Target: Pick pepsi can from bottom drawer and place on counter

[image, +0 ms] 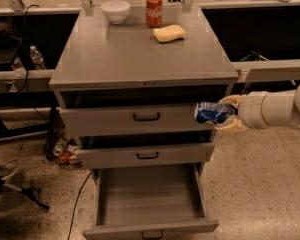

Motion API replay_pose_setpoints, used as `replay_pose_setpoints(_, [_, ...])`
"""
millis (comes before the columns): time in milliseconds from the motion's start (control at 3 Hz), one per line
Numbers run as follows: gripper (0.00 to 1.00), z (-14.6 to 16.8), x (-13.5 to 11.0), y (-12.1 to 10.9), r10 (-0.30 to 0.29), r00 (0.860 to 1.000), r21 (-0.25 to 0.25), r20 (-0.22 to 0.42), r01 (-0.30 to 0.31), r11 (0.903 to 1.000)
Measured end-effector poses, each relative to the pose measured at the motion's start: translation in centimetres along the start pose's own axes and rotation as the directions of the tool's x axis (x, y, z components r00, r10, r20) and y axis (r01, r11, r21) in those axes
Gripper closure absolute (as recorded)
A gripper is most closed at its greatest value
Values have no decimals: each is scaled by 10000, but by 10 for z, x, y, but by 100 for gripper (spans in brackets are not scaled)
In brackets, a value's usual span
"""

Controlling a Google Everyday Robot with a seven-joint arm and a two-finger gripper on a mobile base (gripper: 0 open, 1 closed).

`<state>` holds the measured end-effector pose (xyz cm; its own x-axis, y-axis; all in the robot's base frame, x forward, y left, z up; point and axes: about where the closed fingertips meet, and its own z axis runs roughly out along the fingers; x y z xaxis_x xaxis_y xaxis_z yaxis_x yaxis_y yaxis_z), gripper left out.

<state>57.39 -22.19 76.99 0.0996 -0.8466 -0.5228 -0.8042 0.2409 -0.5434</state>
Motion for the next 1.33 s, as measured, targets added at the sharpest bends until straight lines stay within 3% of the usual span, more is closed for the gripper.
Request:
replay_pose_setpoints(333, [100,-33,-35,-67,159,9993,858,352,-188,9961])
replay_pose_setpoints(667, [100,-33,-35,-67,158,9993,857,352,-188,9961])
replay_pose_setpoints(1333, [100,-8,-76,-122,287,9973,379,670,-312,9988])
